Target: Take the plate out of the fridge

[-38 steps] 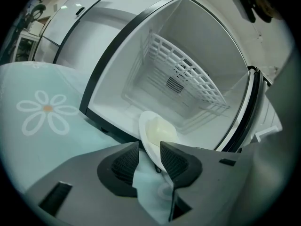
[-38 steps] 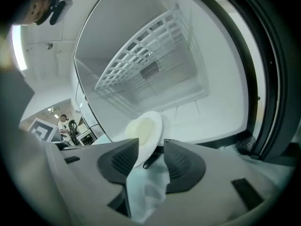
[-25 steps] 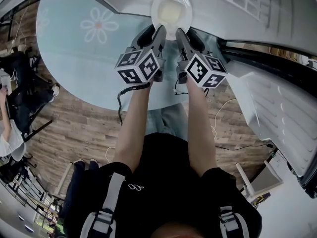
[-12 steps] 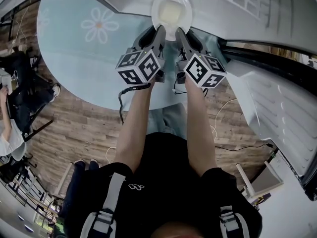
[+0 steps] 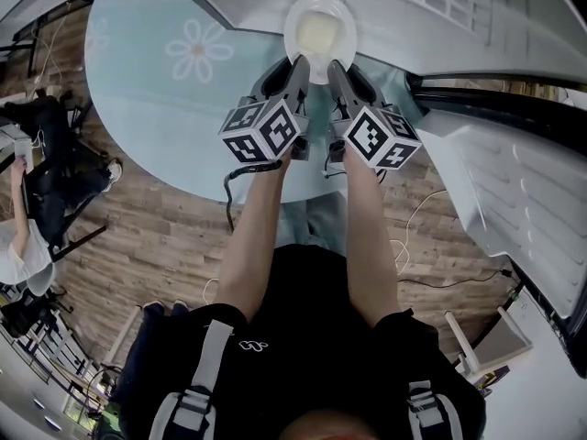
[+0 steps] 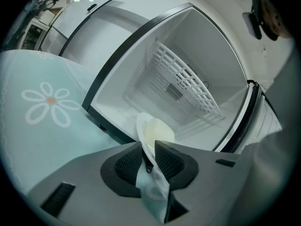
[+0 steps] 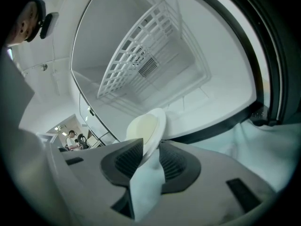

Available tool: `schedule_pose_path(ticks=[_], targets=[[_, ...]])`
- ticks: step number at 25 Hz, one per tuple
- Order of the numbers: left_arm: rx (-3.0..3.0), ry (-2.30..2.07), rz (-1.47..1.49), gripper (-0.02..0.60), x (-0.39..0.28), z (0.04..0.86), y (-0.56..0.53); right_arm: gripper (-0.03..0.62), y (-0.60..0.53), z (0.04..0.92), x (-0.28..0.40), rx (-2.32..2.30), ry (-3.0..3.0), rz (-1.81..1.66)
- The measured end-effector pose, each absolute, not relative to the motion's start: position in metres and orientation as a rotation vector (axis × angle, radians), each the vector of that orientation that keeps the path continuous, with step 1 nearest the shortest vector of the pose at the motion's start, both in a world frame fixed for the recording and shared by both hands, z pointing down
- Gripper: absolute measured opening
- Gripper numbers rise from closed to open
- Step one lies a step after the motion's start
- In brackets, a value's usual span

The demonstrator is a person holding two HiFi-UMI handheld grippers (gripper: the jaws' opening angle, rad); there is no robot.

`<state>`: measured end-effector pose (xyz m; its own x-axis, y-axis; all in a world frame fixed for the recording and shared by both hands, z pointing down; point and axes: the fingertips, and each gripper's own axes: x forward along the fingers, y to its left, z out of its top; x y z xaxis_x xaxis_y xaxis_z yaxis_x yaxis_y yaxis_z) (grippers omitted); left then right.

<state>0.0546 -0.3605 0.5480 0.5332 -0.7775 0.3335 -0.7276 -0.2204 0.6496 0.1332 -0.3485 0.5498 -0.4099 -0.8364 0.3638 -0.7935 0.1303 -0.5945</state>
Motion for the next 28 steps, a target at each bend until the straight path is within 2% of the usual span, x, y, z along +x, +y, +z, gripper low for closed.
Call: schedule_pose_path(ticks=[28], targets=[[2.092, -1.222, -0.156, 0.082, 0.031, 0.436, -0.334, 0.106, -0.321, 0.434, 0.111, -1.668, 2.29, -0.923]])
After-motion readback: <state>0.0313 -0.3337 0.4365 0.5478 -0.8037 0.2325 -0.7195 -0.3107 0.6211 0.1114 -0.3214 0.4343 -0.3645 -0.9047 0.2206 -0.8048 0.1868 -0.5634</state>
